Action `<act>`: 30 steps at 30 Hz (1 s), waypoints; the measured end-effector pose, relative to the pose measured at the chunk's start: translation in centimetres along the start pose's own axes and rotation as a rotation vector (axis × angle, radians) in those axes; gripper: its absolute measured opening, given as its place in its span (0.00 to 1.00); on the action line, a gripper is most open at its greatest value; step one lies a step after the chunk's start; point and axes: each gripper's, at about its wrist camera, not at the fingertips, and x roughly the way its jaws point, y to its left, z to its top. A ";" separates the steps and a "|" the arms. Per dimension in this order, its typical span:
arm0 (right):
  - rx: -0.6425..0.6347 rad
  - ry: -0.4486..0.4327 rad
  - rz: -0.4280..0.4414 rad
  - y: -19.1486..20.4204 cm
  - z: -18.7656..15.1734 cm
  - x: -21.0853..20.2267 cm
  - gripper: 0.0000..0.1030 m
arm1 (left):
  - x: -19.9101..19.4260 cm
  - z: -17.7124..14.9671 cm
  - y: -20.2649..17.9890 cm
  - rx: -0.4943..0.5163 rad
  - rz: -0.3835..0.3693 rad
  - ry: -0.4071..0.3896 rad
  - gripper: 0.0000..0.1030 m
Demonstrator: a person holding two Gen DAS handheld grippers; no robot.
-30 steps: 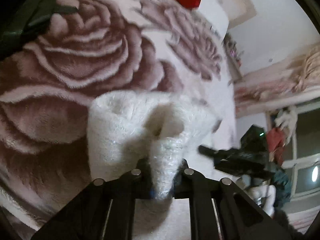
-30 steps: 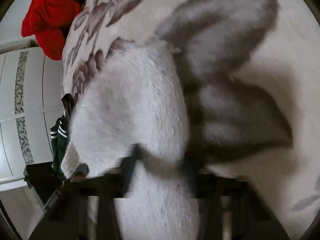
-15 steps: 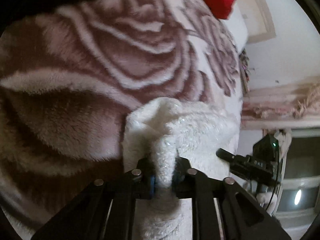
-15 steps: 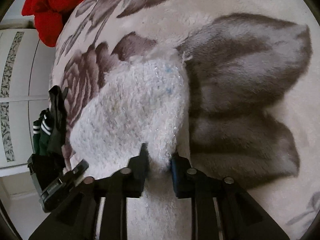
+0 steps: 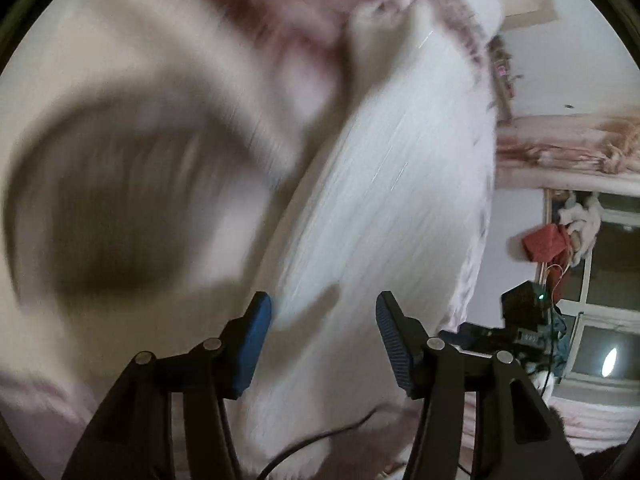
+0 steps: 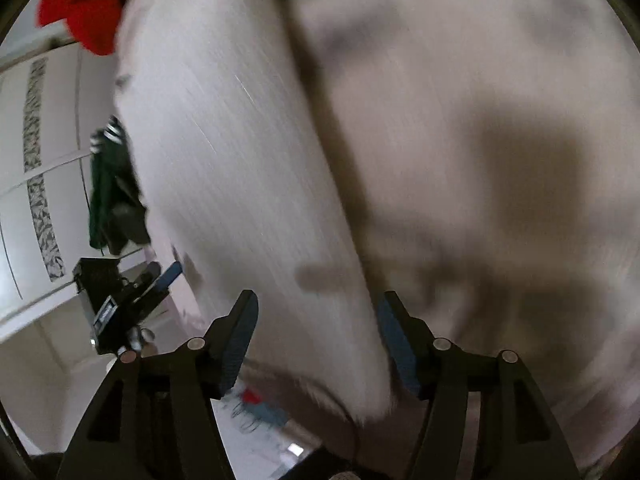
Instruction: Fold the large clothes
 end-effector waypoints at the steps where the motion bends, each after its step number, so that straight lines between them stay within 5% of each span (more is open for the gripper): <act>1: 0.026 0.019 0.013 -1.2 -1.5 1.6 0.63 | 0.5 -1.3 0.4 0.001 0.004 -0.007 0.48; 2: 0.033 0.031 0.020 -1.8 -2.4 2.8 0.63 | 0.8 -2.5 0.4 0.023 0.014 -0.023 0.46; 4: 0.039 0.060 0.037 -2.8 -4.2 5.8 0.63 | 1.7 -4.6 0.1 0.067 0.042 -0.040 0.05; 5: 0.047 0.050 0.023 -3.1 -4.7 6.7 0.63 | 1.8 -5.5 0.1 0.053 0.020 -0.053 0.05; 7: 0.052 0.001 0.008 -3.6 -5.5 7.0 0.33 | 1.1 -6.8 0.2 0.037 -0.012 -0.083 0.05; 11: 0.113 -0.056 -0.016 -4.4 -6.5 5.6 0.23 | 0.9 -7.7 1.2 0.031 -0.046 -0.077 0.05; 14: 0.035 -0.038 -0.052 -3.6 -6.8 5.5 0.26 | 0.3 -6.9 1.8 0.012 -0.087 -0.063 0.13; 15: 0.030 -0.024 -0.049 -3.3 -6.6 5.7 0.34 | -0.4 -6.4 2.2 -0.006 -0.096 -0.071 0.18; 18: 0.019 0.021 -0.013 -3.5 -7.0 5.1 0.57 | -1.7 -5.6 3.5 0.002 -0.065 -0.110 0.52; 21: -0.001 0.059 -0.005 -5.0 -8.5 4.5 0.70 | -0.6 -5.3 4.8 -0.010 -0.108 -0.066 0.54; 27: 0.057 0.046 0.131 -5.3 -7.4 7.2 0.70 | 3.3 -4.4 5.3 -0.008 -0.134 -0.001 0.59; 30: 0.101 0.017 0.201 -5.4 -6.0 9.2 0.72 | 3.8 -4.1 4.8 -0.011 -0.141 -0.028 0.59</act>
